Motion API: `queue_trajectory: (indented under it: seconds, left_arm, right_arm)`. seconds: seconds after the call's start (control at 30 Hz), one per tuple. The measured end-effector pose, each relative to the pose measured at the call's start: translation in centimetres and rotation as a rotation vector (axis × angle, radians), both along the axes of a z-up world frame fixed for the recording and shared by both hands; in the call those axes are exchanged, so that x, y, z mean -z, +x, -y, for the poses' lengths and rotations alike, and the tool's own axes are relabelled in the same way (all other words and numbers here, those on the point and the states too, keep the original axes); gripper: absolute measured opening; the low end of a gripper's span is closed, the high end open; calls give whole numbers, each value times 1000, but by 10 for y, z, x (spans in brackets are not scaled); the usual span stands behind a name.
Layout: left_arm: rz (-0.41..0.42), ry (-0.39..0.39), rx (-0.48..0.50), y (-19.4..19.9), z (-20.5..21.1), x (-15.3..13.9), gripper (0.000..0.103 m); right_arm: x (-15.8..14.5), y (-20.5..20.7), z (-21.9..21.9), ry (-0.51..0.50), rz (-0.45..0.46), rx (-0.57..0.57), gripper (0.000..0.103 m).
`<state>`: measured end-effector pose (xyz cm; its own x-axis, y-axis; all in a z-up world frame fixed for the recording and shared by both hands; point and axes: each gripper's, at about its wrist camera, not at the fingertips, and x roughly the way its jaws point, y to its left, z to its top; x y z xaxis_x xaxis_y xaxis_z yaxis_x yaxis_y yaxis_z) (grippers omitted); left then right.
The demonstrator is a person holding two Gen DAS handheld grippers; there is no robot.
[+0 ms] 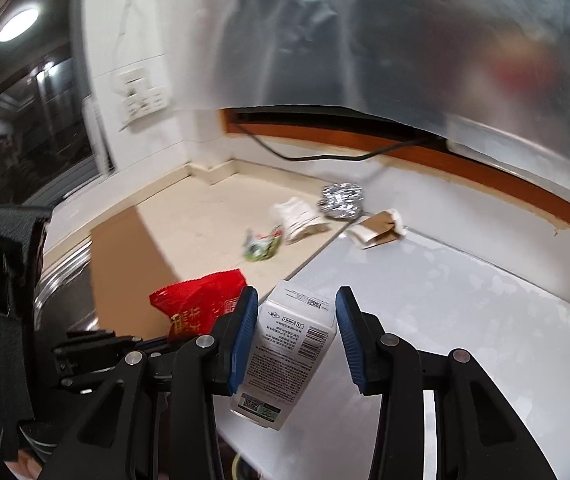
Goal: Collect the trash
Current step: 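Carry the red snack bag and carton down toward the floor bin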
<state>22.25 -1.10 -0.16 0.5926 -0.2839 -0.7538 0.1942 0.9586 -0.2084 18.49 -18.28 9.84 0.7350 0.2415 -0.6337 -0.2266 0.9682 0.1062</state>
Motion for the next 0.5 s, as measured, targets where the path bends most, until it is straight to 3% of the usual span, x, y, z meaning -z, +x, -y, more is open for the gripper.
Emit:
queue_trajectory:
  seconds: [0.23,0.5]
  left_arm:
    - [14,22,15,-62,-12,7,3]
    - [-13,37,5,-106,-18,31,3]
  right_arm:
    - [1,-69,-24,-44,4,-88,39]
    - [13,-131,-48,-104,4,-173,39]
